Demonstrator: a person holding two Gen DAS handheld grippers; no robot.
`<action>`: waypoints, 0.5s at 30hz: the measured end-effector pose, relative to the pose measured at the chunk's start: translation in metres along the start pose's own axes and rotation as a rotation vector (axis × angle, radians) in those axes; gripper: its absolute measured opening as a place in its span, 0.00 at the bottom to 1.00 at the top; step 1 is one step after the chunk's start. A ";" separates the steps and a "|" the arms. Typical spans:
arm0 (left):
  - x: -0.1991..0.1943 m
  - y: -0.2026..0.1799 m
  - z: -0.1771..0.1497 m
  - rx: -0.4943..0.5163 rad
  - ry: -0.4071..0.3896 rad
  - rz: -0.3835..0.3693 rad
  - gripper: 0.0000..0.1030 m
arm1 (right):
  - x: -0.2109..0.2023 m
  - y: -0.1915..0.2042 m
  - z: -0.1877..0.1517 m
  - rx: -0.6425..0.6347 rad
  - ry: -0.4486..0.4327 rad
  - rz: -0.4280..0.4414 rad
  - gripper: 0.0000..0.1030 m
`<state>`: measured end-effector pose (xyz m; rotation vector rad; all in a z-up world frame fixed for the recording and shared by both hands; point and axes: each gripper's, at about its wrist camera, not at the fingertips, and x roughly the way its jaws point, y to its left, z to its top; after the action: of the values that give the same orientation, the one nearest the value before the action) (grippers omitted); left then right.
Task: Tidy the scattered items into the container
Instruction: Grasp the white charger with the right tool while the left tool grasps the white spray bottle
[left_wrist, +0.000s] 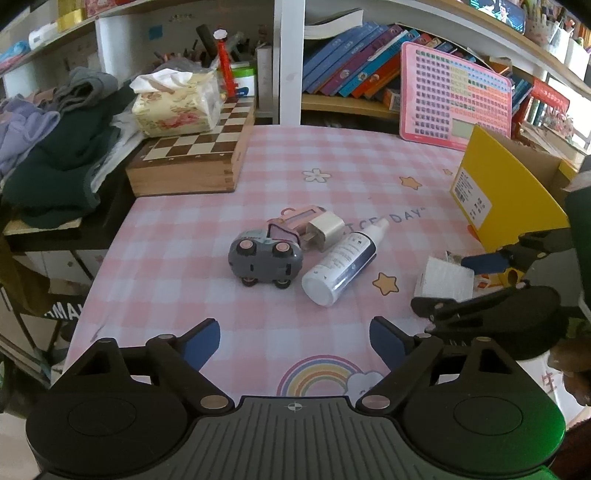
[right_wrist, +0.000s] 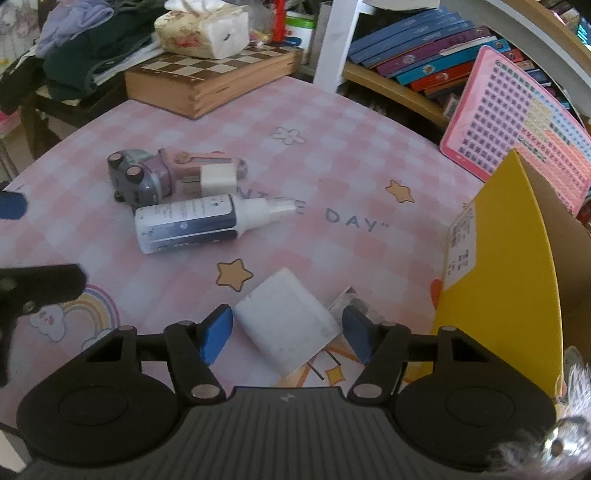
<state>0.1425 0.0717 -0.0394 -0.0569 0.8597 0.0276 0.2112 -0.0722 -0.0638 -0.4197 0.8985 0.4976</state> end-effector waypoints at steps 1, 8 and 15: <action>0.001 0.000 0.001 0.001 0.001 -0.002 0.84 | -0.001 0.000 -0.001 0.000 0.005 0.015 0.61; 0.016 0.000 0.013 0.020 -0.005 -0.023 0.76 | -0.019 0.012 -0.019 -0.043 0.051 0.091 0.61; 0.034 -0.018 0.035 0.089 -0.031 -0.082 0.65 | -0.023 0.011 -0.024 -0.061 0.060 0.099 0.62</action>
<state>0.1918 0.0563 -0.0423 -0.0078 0.8263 -0.0863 0.1777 -0.0816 -0.0601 -0.4486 0.9668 0.6073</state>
